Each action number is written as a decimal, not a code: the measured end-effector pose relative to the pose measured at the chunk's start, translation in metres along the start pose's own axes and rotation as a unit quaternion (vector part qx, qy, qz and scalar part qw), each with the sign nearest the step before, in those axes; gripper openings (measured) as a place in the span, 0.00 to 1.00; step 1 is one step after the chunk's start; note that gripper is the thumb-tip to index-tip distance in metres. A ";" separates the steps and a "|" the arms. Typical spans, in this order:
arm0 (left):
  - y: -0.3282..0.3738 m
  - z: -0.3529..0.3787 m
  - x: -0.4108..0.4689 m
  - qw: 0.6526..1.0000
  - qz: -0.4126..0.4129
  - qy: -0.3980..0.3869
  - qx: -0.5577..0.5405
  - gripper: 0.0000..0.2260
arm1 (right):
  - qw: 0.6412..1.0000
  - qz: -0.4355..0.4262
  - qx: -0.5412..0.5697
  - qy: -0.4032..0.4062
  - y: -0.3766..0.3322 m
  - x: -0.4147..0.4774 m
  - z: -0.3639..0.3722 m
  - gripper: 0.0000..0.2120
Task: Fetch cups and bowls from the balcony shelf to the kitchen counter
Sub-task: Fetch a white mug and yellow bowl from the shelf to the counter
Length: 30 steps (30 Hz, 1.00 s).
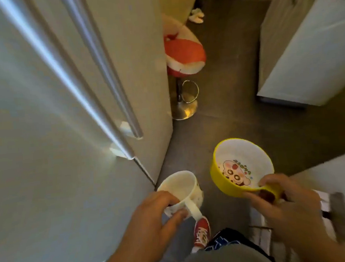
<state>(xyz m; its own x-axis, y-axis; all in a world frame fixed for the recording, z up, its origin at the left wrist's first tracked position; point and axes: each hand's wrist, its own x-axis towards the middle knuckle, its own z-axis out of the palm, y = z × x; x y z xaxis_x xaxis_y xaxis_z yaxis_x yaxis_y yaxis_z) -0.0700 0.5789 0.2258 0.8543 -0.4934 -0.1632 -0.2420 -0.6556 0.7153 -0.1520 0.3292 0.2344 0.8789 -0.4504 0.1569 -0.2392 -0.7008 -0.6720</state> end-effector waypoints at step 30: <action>0.189 0.123 0.597 0.957 0.174 -0.214 0.092 0.06 | 0.926 0.341 -0.020 0.159 0.259 0.361 -0.087 0.17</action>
<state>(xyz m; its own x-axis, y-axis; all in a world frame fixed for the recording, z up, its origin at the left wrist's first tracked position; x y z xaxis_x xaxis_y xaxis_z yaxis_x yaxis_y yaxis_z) 0.3374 0.0899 0.1799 0.4499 -0.8635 -0.2280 -0.5883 -0.4787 0.6517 0.0674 -0.0630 0.1795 0.3529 -0.9319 -0.0836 -0.7149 -0.2109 -0.6666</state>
